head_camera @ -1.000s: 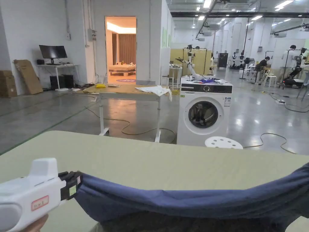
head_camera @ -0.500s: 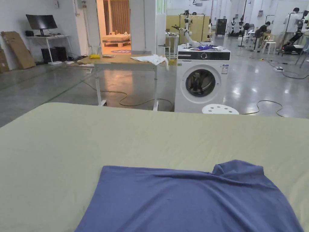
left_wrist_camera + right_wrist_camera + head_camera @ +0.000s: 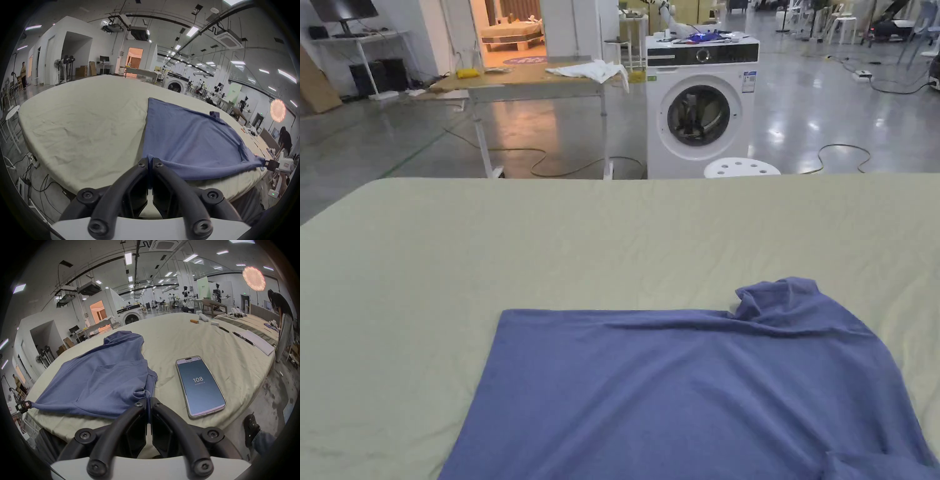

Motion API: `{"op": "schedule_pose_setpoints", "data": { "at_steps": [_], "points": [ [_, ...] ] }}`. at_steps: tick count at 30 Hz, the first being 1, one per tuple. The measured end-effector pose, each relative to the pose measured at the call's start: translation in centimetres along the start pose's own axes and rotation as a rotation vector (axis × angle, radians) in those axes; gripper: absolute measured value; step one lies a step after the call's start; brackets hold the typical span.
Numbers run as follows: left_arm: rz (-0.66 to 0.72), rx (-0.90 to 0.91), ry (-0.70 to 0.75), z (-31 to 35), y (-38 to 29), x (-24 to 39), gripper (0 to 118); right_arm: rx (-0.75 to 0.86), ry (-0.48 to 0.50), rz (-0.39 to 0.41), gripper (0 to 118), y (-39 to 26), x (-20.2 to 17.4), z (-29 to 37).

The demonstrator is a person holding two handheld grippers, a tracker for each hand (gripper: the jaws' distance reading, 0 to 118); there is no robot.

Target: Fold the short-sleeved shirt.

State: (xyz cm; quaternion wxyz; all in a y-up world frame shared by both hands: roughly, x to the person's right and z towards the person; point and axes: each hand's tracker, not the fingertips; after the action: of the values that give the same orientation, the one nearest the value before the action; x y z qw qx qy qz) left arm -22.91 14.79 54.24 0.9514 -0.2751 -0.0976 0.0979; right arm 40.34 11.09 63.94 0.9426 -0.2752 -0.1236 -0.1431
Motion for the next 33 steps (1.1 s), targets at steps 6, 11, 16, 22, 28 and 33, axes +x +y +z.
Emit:
{"op": "schedule_pose_setpoints", "data": {
  "at_steps": [6, 11, 16, 22, 28, 33],
  "points": [
    [0.001, -0.044, 0.029, -1.1, -1.1, -0.7, 38, -0.045, -0.023, 0.053, 35, -0.7, -0.3, -0.6],
    [-0.065, 0.069, 0.039, 0.8, 0.4, 1.3, 88, 0.019, 0.021, 0.022, 74, -0.1, -1.0, 1.0],
    [-0.157, 0.233, 0.062, 3.8, 2.9, 6.5, 88, 0.161, 0.053, 0.111, 74, 2.7, -4.9, 3.0],
    [-0.342, 0.393, 0.098, 6.8, 4.3, 11.9, 82, 0.262, 0.102, 0.225, 71, 5.3, -8.9, 4.7],
    [-0.401, 0.405, 0.033, 7.4, 4.4, 13.1, 51, 0.281, 0.156, 0.245, 27, 5.8, -10.9, 5.4],
    [-0.354, 0.368, -0.005, 7.0, 4.0, 12.7, 0, 0.257, 0.186, 0.257, 1, 5.4, -11.6, 4.8]
  ]
}}
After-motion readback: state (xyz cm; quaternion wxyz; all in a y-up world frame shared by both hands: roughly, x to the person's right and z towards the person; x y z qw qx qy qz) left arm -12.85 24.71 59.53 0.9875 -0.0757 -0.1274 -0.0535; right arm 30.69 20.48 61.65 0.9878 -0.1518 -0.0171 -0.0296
